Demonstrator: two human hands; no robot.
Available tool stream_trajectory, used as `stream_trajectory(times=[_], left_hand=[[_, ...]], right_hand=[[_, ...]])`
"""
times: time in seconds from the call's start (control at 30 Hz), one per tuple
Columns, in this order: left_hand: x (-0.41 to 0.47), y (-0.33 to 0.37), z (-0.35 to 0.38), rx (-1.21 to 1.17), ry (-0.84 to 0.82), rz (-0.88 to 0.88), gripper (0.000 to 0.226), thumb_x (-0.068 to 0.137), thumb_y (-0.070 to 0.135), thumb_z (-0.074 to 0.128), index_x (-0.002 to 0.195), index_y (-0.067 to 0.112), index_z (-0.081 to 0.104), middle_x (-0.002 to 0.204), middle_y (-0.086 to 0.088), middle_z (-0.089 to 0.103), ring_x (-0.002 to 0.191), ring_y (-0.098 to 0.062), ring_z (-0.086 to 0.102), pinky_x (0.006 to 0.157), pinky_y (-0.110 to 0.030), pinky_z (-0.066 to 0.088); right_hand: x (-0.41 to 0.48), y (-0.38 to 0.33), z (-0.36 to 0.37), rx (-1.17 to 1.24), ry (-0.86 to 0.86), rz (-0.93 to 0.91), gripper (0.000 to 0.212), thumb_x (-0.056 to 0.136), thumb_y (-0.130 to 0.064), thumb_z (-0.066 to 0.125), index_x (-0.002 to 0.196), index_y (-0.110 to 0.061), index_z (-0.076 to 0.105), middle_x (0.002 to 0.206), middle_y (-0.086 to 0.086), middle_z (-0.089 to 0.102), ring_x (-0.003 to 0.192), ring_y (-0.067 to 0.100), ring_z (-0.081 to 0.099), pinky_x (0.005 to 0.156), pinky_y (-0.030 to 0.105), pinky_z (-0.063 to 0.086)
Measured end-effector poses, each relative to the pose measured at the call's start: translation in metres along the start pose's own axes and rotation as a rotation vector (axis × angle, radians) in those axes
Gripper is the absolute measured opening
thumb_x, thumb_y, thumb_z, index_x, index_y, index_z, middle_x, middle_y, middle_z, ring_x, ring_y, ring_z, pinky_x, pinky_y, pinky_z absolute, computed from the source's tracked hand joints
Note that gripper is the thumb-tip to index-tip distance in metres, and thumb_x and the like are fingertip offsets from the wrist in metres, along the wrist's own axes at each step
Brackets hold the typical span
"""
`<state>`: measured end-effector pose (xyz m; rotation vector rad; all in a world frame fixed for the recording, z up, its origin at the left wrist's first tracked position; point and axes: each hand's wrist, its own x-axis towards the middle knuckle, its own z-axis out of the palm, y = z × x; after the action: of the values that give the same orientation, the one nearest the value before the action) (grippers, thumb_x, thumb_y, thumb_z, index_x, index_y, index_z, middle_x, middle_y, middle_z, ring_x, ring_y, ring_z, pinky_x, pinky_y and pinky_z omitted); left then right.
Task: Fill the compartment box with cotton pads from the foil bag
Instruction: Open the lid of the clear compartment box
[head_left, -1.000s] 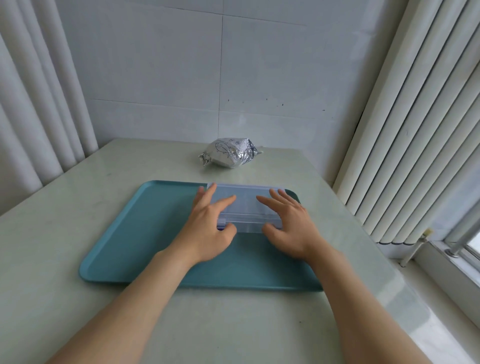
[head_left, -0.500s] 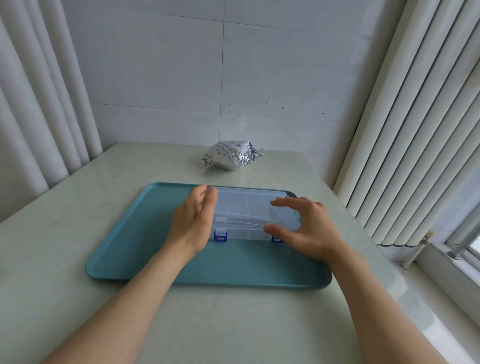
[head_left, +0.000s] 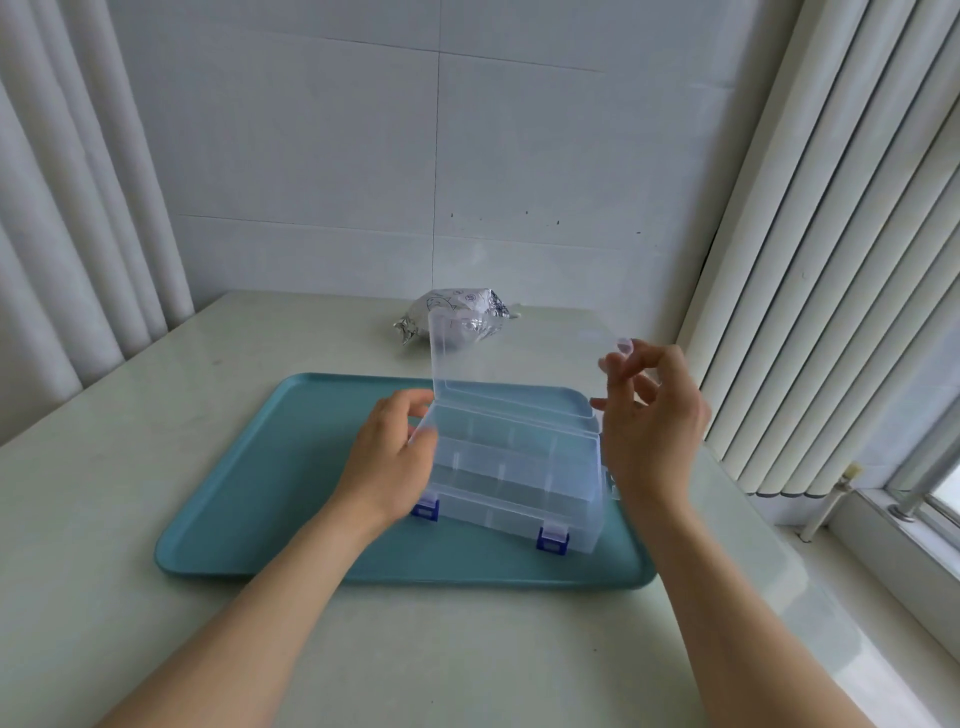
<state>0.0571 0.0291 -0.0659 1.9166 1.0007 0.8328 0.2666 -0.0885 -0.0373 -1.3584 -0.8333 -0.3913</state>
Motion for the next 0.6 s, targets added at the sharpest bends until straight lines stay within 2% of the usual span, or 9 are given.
stream_trajectory(times=[0.07,0.13,0.2,0.27,0.33,0.43,0.5,0.53,0.6], left_hand=[[0.001,-0.003,0.003,0.111,-0.094,0.025,0.065,0.095,-0.001,0.047,0.155,0.022,0.043,0.153,0.002,0.042,0.144,-0.019,0.042,0.114,-0.027,0.030],[0.001,-0.003,0.005,0.168,-0.166,0.046,0.076,0.094,-0.005,0.044,0.164,0.023,0.030,0.172,0.005,0.022,0.159,-0.012,0.019,0.123,-0.023,0.014],[0.001,-0.002,0.007,0.185,-0.202,0.053,0.075,0.098,-0.001,0.044,0.167,0.023,0.025,0.176,0.007,0.013,0.162,-0.008,0.010,0.122,-0.019,0.008],[0.003,-0.002,0.008,0.204,-0.210,0.057,0.069,0.102,0.006,0.045,0.167,0.020,0.026,0.176,0.007,0.013,0.161,-0.007,0.011,0.121,-0.017,0.008],[0.003,-0.001,0.010,0.231,-0.192,0.048,0.066,0.104,0.011,0.046,0.167,0.016,0.026,0.176,0.006,0.014,0.161,-0.008,0.012,0.119,-0.016,0.007],[0.002,0.001,0.012,0.260,-0.169,0.034,0.064,0.106,0.012,0.044,0.167,0.011,0.024,0.176,0.001,0.016,0.162,-0.012,0.013,0.121,-0.017,0.007],[0.000,0.002,0.015,0.259,-0.159,0.019,0.064,0.108,0.016,0.044,0.167,0.008,0.021,0.176,-0.001,0.014,0.162,-0.013,0.012,0.121,-0.018,0.007],[-0.002,0.004,0.016,0.258,-0.157,0.010,0.064,0.109,0.020,0.043,0.167,0.007,0.018,0.177,-0.002,0.011,0.162,-0.014,0.009,0.122,-0.018,0.005],[-0.004,0.007,0.019,0.253,-0.162,-0.004,0.067,0.111,0.026,0.041,0.168,0.005,0.011,0.178,-0.003,0.004,0.163,-0.013,0.003,0.121,-0.019,0.003]], right_hand=[[0.001,0.006,0.003,-0.103,-0.044,-0.022,0.020,0.101,-0.006,0.062,0.108,-0.022,0.072,0.123,0.000,0.072,0.100,0.015,0.075,0.063,0.021,0.060],[-0.001,0.010,0.007,-0.173,-0.184,0.044,0.043,0.096,0.003,0.057,0.129,-0.022,0.071,0.143,-0.001,0.064,0.112,0.012,0.070,0.071,0.009,0.054],[0.001,0.010,0.009,-0.235,-0.332,0.144,0.053,0.093,0.001,0.055,0.138,-0.022,0.067,0.161,-0.002,0.046,0.112,0.010,0.068,0.077,0.004,0.048],[0.002,0.011,0.007,-0.278,-0.467,0.238,0.053,0.092,-0.005,0.054,0.141,-0.023,0.065,0.170,0.000,0.029,0.114,0.019,0.071,0.089,0.016,0.051],[0.003,0.012,0.005,-0.312,-0.570,0.284,0.054,0.092,-0.007,0.053,0.143,-0.023,0.063,0.174,0.005,0.018,0.133,0.026,0.061,0.108,0.038,0.050],[0.002,0.011,0.005,-0.334,-0.560,0.273,0.052,0.091,-0.005,0.053,0.138,-0.021,0.067,0.170,0.011,0.029,0.144,0.028,0.050,0.118,0.045,0.043],[0.001,0.011,0.006,-0.380,-0.493,0.252,0.045,0.091,-0.006,0.057,0.132,-0.019,0.071,0.159,0.011,0.046,0.143,0.027,0.050,0.117,0.034,0.039],[0.000,0.012,0.006,-0.423,-0.473,0.238,0.041,0.091,-0.007,0.059,0.128,-0.017,0.073,0.149,0.010,0.055,0.138,0.026,0.053,0.112,0.026,0.036],[-0.001,0.011,0.005,-0.486,-0.457,0.258,0.038,0.088,-0.009,0.060,0.122,-0.015,0.075,0.129,0.009,0.067,0.118,0.024,0.061,0.095,0.022,0.037]])
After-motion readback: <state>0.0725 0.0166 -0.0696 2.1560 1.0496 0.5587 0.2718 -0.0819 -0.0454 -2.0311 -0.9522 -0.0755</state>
